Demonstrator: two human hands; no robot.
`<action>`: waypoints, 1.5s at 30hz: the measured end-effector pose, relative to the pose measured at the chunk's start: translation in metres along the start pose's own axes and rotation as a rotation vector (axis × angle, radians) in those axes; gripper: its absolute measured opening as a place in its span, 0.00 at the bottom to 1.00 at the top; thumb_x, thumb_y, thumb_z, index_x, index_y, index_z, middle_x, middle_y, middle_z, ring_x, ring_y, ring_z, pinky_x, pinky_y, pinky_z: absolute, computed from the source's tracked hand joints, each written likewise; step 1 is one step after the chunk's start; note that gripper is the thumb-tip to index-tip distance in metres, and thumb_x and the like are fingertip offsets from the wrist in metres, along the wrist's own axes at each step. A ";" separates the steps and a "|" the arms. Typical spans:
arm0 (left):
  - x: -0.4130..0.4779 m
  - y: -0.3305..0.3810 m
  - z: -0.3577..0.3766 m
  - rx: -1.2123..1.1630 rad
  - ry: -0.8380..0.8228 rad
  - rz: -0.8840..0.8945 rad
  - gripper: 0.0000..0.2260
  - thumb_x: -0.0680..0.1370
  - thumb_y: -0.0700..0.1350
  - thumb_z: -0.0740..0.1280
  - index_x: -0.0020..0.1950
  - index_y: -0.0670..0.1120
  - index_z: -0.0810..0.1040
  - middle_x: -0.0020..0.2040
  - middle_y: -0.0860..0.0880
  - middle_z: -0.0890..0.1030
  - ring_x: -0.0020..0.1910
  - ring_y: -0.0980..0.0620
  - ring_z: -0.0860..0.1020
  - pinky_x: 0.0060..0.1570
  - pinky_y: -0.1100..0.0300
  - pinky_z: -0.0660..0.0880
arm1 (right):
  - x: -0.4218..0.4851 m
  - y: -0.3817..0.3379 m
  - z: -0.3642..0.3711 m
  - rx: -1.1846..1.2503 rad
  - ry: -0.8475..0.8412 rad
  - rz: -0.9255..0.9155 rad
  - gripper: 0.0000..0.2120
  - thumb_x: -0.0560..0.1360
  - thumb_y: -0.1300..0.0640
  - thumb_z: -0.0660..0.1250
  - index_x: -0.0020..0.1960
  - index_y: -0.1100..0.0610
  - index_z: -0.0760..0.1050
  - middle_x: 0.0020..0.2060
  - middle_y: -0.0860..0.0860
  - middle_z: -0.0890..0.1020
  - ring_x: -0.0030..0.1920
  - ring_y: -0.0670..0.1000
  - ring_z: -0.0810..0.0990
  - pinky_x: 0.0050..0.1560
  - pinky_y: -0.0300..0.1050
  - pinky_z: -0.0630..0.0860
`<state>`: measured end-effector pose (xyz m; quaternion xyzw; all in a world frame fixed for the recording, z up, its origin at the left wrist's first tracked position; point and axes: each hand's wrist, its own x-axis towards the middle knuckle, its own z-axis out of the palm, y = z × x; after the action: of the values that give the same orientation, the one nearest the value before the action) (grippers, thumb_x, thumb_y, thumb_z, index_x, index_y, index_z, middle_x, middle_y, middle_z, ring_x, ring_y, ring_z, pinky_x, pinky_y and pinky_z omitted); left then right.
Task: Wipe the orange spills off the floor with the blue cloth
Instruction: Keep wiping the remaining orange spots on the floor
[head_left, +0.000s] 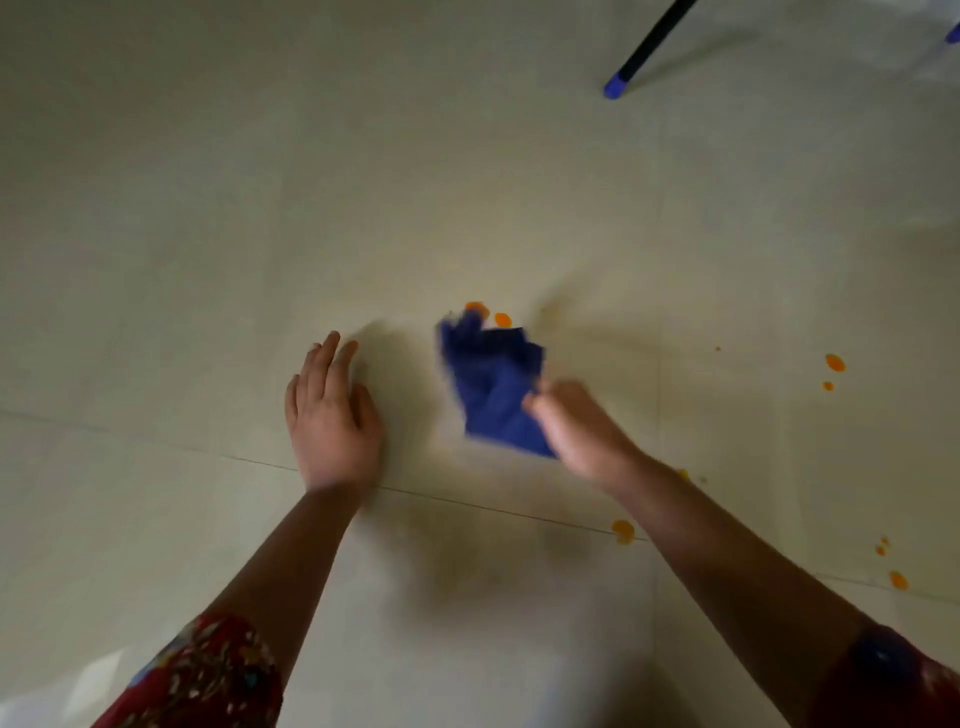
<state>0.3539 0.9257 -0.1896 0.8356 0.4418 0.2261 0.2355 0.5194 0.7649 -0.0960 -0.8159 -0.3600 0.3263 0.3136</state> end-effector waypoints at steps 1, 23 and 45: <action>0.000 -0.004 -0.002 0.000 0.017 -0.018 0.22 0.76 0.38 0.58 0.70 0.44 0.70 0.73 0.46 0.69 0.73 0.45 0.64 0.72 0.47 0.60 | -0.004 0.001 0.019 -0.244 -0.093 -0.202 0.25 0.73 0.49 0.51 0.58 0.59 0.80 0.61 0.54 0.79 0.65 0.49 0.72 0.63 0.49 0.65; -0.007 -0.026 -0.003 0.099 -0.073 -0.032 0.21 0.80 0.43 0.55 0.74 0.47 0.68 0.75 0.49 0.66 0.76 0.51 0.60 0.74 0.50 0.57 | 0.014 0.032 0.123 -0.743 0.055 -0.500 0.24 0.82 0.48 0.51 0.77 0.50 0.60 0.77 0.49 0.60 0.77 0.57 0.58 0.74 0.59 0.57; -0.013 -0.020 -0.007 0.225 -0.172 0.121 0.22 0.82 0.49 0.54 0.76 0.48 0.65 0.78 0.51 0.58 0.78 0.52 0.53 0.76 0.51 0.51 | 0.144 0.040 0.049 -0.789 0.211 -0.075 0.28 0.78 0.34 0.51 0.76 0.36 0.51 0.79 0.42 0.47 0.78 0.61 0.45 0.68 0.75 0.44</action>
<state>0.3309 0.9257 -0.1982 0.8980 0.3916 0.1166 0.1633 0.5731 0.8707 -0.1986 -0.8888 -0.4529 0.0659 0.0233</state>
